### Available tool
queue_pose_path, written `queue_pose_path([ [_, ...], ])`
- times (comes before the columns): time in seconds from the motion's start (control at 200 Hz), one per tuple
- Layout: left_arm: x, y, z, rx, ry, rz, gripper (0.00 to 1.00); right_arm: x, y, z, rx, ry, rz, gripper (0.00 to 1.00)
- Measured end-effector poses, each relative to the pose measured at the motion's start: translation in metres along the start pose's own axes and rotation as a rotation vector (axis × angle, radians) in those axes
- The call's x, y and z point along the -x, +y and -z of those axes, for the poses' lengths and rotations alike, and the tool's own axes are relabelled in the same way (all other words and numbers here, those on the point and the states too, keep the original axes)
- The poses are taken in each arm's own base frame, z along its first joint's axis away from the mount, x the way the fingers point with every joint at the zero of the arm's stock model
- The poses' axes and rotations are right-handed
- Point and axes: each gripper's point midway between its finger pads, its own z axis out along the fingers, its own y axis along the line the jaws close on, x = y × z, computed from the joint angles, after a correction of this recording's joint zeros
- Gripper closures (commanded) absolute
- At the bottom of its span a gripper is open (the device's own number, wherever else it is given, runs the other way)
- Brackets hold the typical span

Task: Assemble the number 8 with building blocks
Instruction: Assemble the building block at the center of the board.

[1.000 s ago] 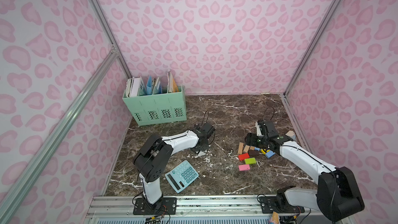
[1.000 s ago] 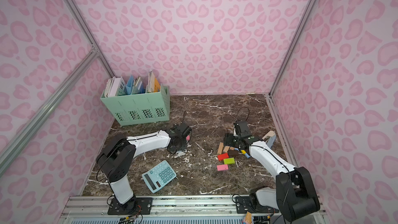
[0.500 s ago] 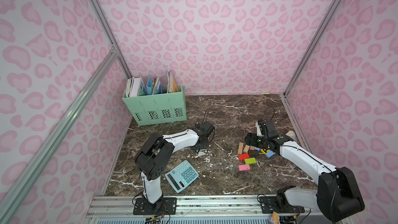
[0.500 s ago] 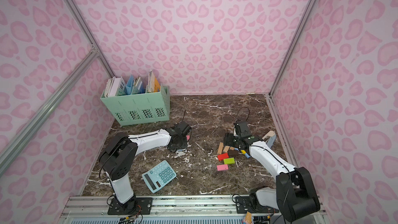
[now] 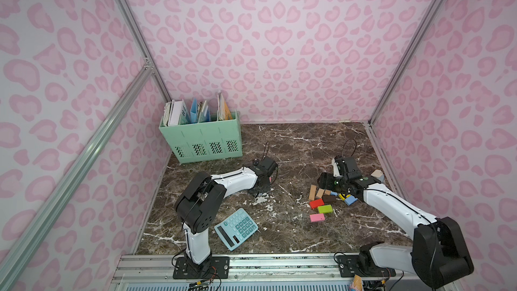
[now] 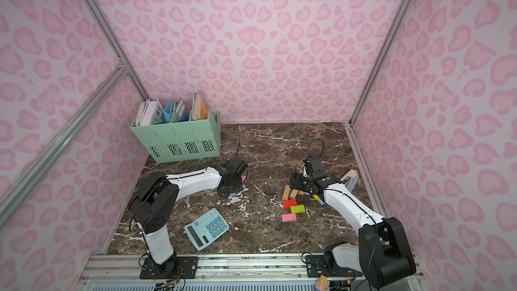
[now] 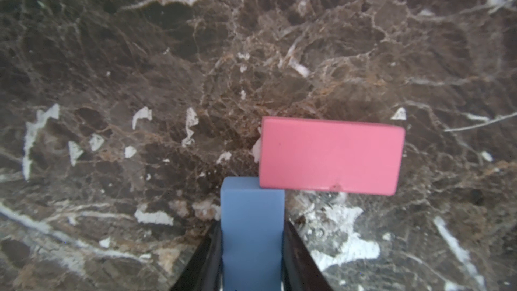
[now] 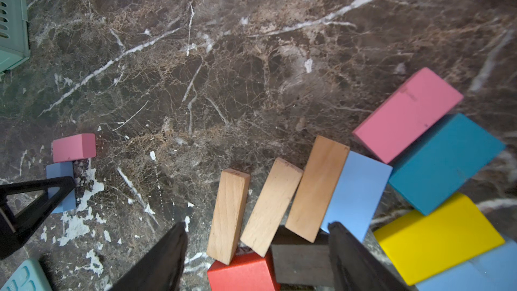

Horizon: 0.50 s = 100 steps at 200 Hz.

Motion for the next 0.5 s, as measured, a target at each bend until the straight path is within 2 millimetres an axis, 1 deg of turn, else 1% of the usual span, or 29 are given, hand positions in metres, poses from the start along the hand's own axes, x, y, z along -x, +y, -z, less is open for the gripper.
queue_pose_path([
  [0.135, 0.001, 0.000, 0.003, -0.004, -0.004, 0.000, 0.47, 0.003, 0.002, 0.004, 0.006, -0.012, 0.001, 0.18],
  [0.25, 0.007, -0.002, 0.015, -0.029, -0.028, 0.006, 0.38, 0.008, 0.005, 0.009, 0.013, -0.029, 0.003, 0.17],
  [0.34, 0.014, -0.004, 0.031, -0.056, -0.057, 0.007, 0.32, 0.012, 0.006, 0.012, 0.013, -0.038, 0.004, 0.17],
  [0.5, 0.025, -0.003, 0.067, -0.116, -0.123, 0.007, 0.24, 0.020, 0.004, 0.012, -0.014, -0.043, 0.004, 0.17],
])
